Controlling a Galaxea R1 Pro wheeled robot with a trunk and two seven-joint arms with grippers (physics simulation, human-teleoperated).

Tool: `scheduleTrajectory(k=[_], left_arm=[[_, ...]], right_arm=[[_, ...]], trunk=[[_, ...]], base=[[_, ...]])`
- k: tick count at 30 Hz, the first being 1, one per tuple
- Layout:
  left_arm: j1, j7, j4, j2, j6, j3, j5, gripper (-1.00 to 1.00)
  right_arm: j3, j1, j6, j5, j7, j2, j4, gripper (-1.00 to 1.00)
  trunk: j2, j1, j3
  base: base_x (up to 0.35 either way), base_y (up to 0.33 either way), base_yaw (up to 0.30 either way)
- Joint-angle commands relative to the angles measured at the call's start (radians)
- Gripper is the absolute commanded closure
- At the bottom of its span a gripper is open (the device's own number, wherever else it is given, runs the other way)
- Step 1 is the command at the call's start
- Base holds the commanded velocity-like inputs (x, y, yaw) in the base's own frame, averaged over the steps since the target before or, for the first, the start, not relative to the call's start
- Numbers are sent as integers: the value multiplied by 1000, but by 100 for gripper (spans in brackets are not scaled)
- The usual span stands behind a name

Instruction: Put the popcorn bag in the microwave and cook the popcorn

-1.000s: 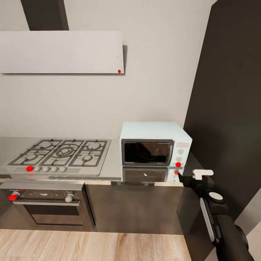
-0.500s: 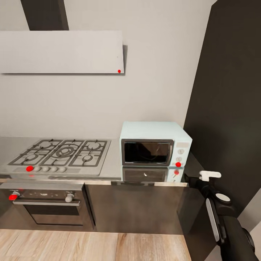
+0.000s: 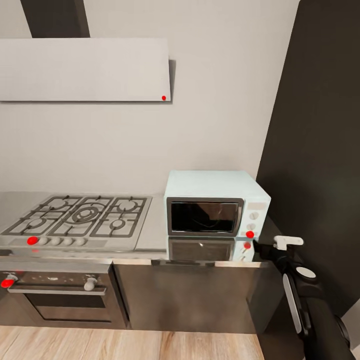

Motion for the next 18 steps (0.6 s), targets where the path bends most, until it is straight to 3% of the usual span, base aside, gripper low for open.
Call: scheduleTrajectory(k=[1, 6, 7, 18], left_arm=[[-1, 0, 0, 0, 2, -8, 11, -100], [-1, 0, 0, 1, 2, -8, 12, -100], [-1, 0, 0, 1, 2, -8, 13, -100], [-1, 0, 0, 1, 2, -8, 13, -100]], right_arm=[[-1, -1, 6, 11, 9, 1, 1, -100], [1, -1, 7, 12, 11, 3, 18, -100], [1, -1, 7, 12, 14, 3, 19, 100], [1, -1, 18, 13, 39, 6, 20, 100]], trunk=[[-1, 0, -2], [-1, 0, -2], [-1, 0, -2], [-1, 0, -2]], base=[[11, 0, 0], [3, 0, 0], [0, 0, 0], [0, 0, 0]])
